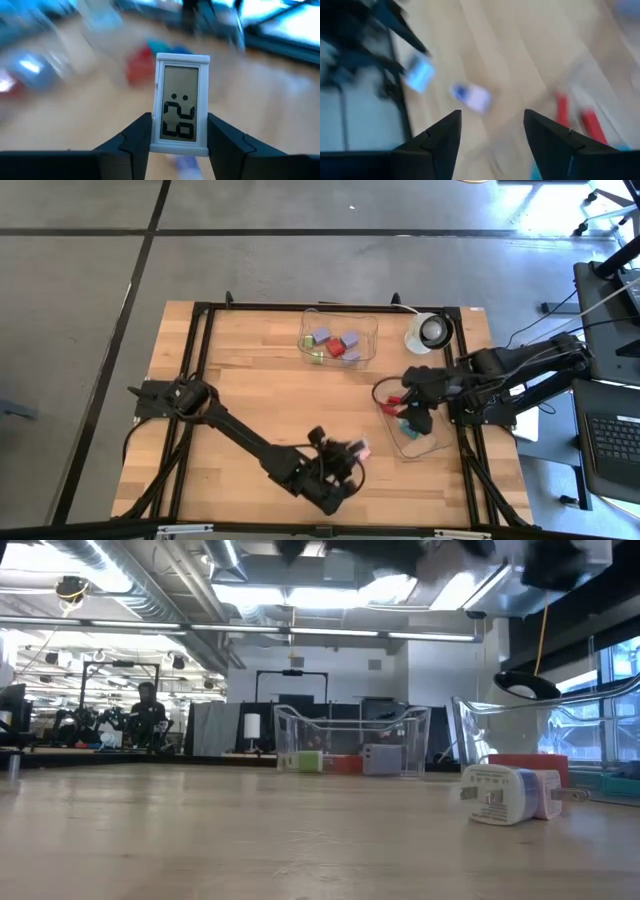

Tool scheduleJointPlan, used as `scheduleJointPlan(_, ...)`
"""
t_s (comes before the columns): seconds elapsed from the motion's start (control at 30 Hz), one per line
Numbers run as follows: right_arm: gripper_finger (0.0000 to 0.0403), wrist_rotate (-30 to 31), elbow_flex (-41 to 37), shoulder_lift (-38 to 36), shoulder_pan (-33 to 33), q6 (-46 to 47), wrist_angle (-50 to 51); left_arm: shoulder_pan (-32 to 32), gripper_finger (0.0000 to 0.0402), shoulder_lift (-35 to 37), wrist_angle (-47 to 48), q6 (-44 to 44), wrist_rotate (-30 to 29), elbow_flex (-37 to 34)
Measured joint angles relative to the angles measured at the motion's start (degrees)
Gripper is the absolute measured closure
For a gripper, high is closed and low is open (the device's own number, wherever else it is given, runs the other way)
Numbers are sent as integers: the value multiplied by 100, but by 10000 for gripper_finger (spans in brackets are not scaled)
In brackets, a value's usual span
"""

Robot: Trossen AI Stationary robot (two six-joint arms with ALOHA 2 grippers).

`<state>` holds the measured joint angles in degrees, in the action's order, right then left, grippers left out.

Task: Pick & Place Office items
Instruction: Put the white digital clock into the bottom transparent bin

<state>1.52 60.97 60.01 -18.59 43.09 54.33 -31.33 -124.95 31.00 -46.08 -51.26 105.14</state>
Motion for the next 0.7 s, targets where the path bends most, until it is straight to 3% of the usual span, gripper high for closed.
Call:
scheduleJointPlan(0.17, 185, 224, 194, 0, 0, -1, -1195, 200, 249, 28, 4, 1247, -1132, 486)
scheduleJointPlan(0.4, 167, 103, 194, 0, 0, -2, -2182, 515, 247, 35, 8, 2353, -1926, 987)
scheduleJointPlan(0.7, 110, 263, 194, 2, 0, 106, -2268, 717, 246, 37, -274, 3331, -1979, 1274)
